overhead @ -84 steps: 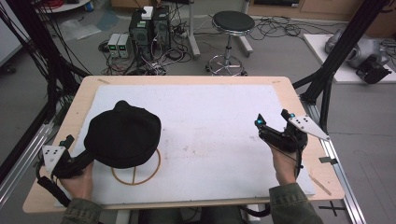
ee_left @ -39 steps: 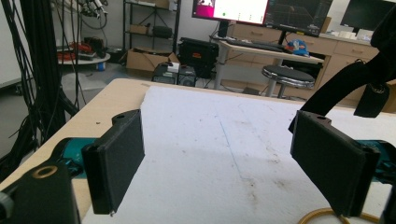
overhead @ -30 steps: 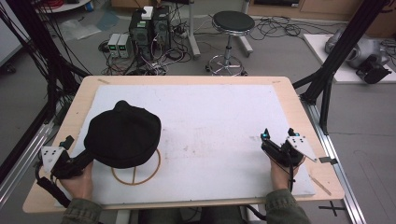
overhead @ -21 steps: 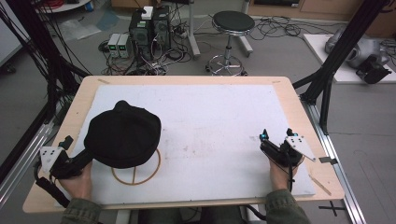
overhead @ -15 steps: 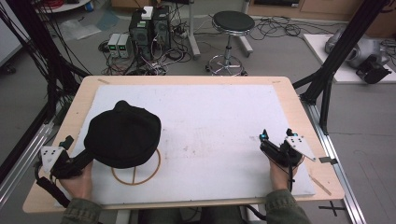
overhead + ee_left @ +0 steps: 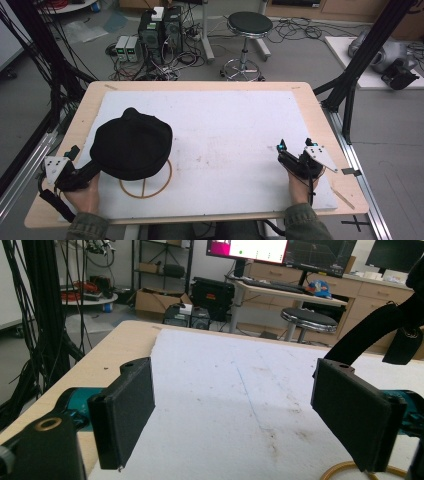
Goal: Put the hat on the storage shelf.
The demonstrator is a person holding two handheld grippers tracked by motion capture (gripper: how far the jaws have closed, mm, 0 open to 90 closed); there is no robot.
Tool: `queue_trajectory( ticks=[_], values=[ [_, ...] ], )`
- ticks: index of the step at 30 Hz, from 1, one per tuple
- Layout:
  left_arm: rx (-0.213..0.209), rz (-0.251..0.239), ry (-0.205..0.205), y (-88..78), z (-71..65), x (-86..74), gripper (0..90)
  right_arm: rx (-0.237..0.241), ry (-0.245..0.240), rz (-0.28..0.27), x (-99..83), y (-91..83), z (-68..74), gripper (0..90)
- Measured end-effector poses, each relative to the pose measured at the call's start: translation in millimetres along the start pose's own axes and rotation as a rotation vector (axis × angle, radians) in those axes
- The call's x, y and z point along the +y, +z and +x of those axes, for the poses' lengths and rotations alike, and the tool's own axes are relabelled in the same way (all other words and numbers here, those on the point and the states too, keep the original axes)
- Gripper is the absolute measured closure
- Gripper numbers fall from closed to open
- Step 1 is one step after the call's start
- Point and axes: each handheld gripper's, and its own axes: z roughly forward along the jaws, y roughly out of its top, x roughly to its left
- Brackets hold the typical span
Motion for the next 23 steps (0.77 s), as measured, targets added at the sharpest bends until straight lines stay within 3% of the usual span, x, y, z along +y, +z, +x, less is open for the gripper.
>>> queue_trajectory(
  ticks=[23],
  values=[
    [0.001, 0.007, -0.003, 0.8, 1.1, -0.3, 17.8, 0.014, 0.001, 0.025, -1.2, 2.6, 0.7, 11.8]
  ],
)
